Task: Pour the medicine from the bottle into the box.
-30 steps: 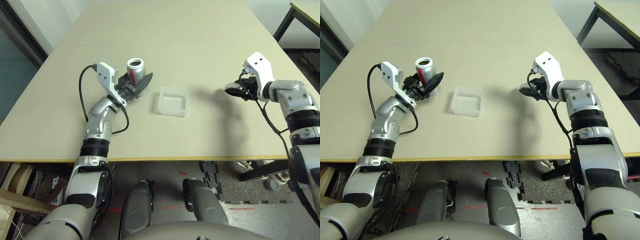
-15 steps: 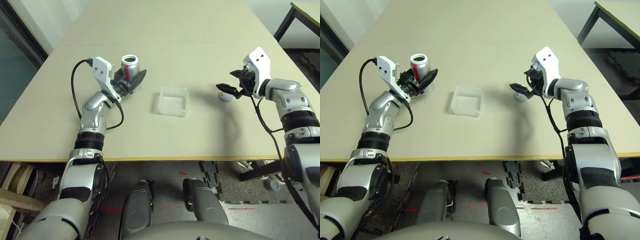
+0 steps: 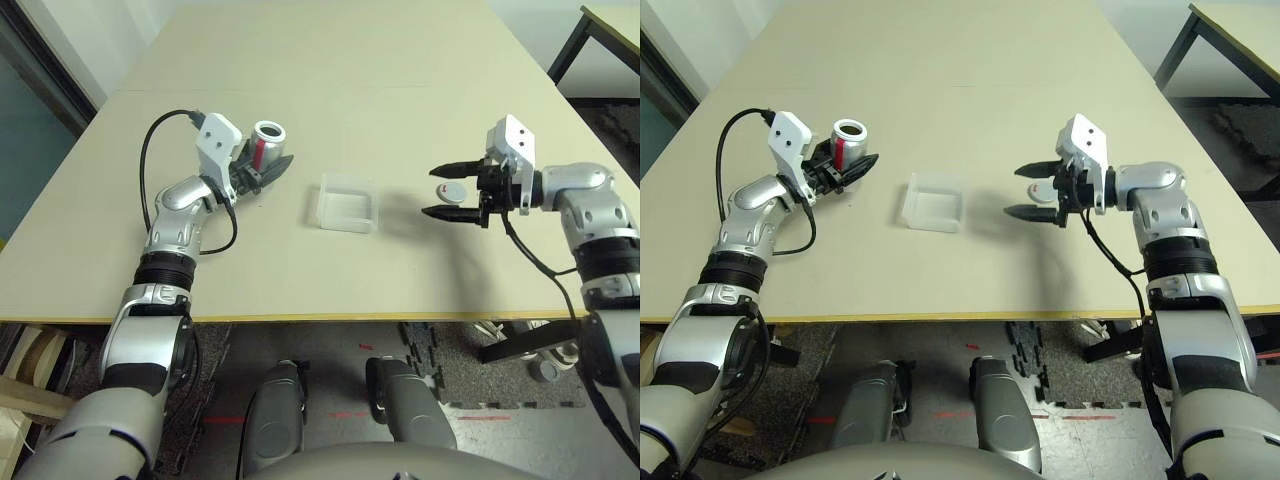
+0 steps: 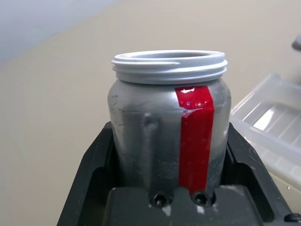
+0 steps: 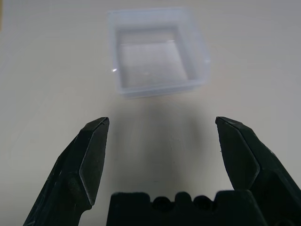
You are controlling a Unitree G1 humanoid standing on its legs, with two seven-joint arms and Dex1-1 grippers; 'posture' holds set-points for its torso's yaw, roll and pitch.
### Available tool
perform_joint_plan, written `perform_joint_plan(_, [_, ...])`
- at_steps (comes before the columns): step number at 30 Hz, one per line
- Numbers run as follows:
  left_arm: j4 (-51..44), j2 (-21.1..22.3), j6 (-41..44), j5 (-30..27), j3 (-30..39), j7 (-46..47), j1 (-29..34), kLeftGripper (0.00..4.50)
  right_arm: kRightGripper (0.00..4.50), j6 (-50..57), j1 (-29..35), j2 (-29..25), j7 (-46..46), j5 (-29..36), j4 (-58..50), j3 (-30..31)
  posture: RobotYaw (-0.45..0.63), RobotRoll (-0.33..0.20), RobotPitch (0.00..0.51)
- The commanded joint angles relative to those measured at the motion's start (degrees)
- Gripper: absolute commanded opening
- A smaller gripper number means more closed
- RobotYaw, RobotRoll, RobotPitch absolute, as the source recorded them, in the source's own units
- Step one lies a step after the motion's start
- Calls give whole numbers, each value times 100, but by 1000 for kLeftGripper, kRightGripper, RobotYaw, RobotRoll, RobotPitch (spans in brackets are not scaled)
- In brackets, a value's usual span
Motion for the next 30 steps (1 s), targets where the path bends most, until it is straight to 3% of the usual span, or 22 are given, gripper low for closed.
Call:
perform_joint_plan(1, [135, 48, 8, 223, -136, 7, -163, 2798, 4500, -83, 52, 77, -75, -25, -121, 107, -105, 0, 89])
perform_joint_plan(4, [177, 23, 20, 257, -138, 42, -193, 2798, 4500, -115, 58, 109, -119, -56, -89, 136, -104, 0, 84])
perform_joint_plan(7, [135, 71, -90, 673, -400, 243, -263, 2798, 4500, -130, 58, 141, -151, -74, -58, 151, -105, 0, 80])
perform_joint_plan(13, [184, 377, -1016, 3094, -1814, 1946, -647, 2798, 4500, -28, 14, 266, -256, 23, -18, 93, -108, 0, 69])
perform_joint_plan(15, [228, 605, -1602, 4540, -2720, 3026, -1030, 2798, 4500, 50, -13, 334, -299, 95, -16, 44, -106, 0, 68])
perform_joint_plan(20, [466, 615, -2101, 6729, -4141, 5265, -1961, 2798, 4500, 206, -46, 434, -366, 224, -13, -19, -99, 0, 62])
perform_joint_plan(26, [1447, 145, -2259, 8034, -5328, 6665, -2685, 2798, 4500, 410, -117, 559, -485, 422, -22, -99, -97, 0, 56])
perform_joint_plan(30, [1999, -74, -2253, 8259, -5628, 7011, -2974, 2798, 4500, 480, -115, 597, -555, 500, -38, -131, -101, 0, 56])
